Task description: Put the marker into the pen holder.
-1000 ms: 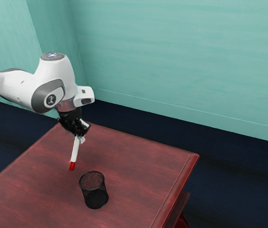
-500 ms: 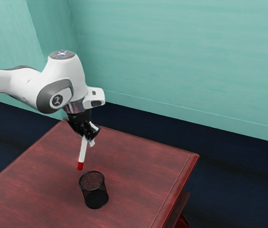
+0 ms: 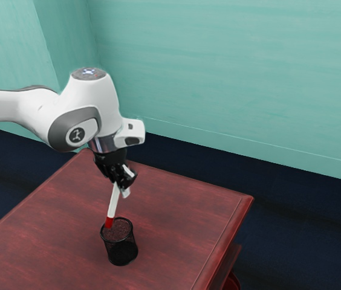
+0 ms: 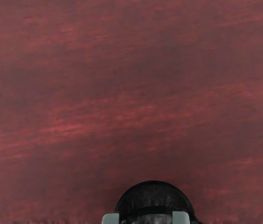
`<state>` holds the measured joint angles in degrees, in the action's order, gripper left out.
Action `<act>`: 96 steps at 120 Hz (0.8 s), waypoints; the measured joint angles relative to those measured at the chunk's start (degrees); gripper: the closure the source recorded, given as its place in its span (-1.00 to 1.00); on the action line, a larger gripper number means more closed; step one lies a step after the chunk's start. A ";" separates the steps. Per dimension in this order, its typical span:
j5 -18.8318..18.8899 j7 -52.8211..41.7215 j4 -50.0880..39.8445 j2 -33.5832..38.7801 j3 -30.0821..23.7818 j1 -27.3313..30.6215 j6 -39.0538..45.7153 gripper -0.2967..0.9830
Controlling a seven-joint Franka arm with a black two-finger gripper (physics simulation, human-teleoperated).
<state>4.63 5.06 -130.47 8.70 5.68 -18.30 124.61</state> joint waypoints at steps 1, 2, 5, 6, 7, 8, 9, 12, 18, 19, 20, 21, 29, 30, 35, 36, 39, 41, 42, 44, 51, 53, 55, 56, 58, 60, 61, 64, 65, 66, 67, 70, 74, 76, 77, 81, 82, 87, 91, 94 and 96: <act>0.00 0.03 -0.11 0.02 0.00 -0.04 -0.04 0.60; -0.01 0.05 -0.21 0.04 0.00 -0.07 -0.07 0.60; -0.02 0.12 -0.42 0.08 0.00 -0.14 -0.18 0.60; -0.03 0.14 -0.47 0.09 -0.01 -0.17 -0.21 0.60; -0.03 0.17 -0.51 0.10 -0.01 -0.20 -0.24 0.60; -0.03 0.19 -0.55 0.11 -0.01 -0.24 -0.26 0.60; -0.04 0.21 -0.58 0.11 -0.01 -0.27 -0.29 0.60; -0.06 0.28 -0.65 0.11 -0.03 -0.34 -0.37 0.60; -0.09 0.43 -0.69 0.08 -0.09 -0.45 -0.49 0.60; -0.10 0.46 -0.70 0.08 -0.13 -0.45 -0.51 0.60; -0.10 0.48 -0.71 0.08 -0.16 -0.48 -0.53 0.60; -0.11 0.51 -0.72 0.07 -0.22 -0.50 -0.55 0.60; -0.18 0.72 -0.76 0.05 -0.50 -0.78 -0.66 0.60; -0.18 0.74 -0.76 0.04 -0.52 -0.81 -0.67 0.60; -0.21 0.87 -0.77 0.00 -0.57 -0.88 -0.73 0.60; -0.21 0.89 -0.77 0.00 -0.58 -0.89 -0.73 0.60; -0.22 0.96 -0.77 -0.01 -0.60 -0.90 -0.76 0.60; -0.23 1.00 -0.76 -0.01 -0.60 -0.91 -0.78 0.59; -0.24 1.02 -0.75 -0.01 -0.61 -0.91 -0.78 0.59; -0.35 1.00 -0.73 -0.02 -0.63 -0.93 -0.80 0.53; -0.86 0.66 -0.70 -0.07 -1.09 -1.10 -0.86 0.33; -0.97 0.57 -0.70 -0.08 -1.16 -1.16 -0.87 0.27; -1.07 0.48 -0.69 -0.09 -1.22 -1.20 -0.89 0.21; -1.11 0.44 -0.69 -0.09 -1.24 -1.21 -0.89 0.18; -1.19 0.35 -0.69 -0.10 -1.27 -1.23 -0.90 0.13; -1.26 0.27 -0.69 -0.10 -1.30 -1.24 -0.92 0.08; -1.29 0.23 -0.69 -0.10 -1.31 -1.24 -0.92 0.05; -1.37 0.11 -0.67 -0.11 -1.33 -1.23 -0.94 -0.01; -1.39 0.07 -0.64 -0.10 -1.32 -1.24 -0.94 -0.03; -1.41 0.03 -0.62 -0.09 -1.32 -1.24 -0.94 -0.05; -1.43 0.00 -0.60 -0.08 -1.31 -1.24 -0.95 -0.07; -1.46 -0.12 -0.45 -0.01 -1.30 -1.14 -0.96 -0.12; -1.45 -0.26 -0.02 0.34 -1.21 -0.77 -1.16 -0.18; -1.43 -0.32 0.61 0.68 -1.12 -0.45 -1.56 -0.21; -1.38 -0.35 1.59 0.81 -0.99 -0.34 -2.09 -0.22; -0.85 -0.39 6.74 1.06 -0.59 0.30 -5.02 -0.27; -0.46 -0.36 8.70 1.06 -0.50 0.44 -6.08 -0.28; 1.61 -0.20 17.65 1.19 -0.22 2.67 -11.26 -0.32; 2.27 -0.15 22.67 1.28 -0.25 6.96 -14.78 -0.35; 2.56 -0.33 25.01 1.30 -0.57 10.03 -17.07 -0.37; 2.68 -0.61 26.03 1.30 -0.87 11.73 -18.44 -0.39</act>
<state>7.31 4.44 -104.44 10.00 4.80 -6.57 106.17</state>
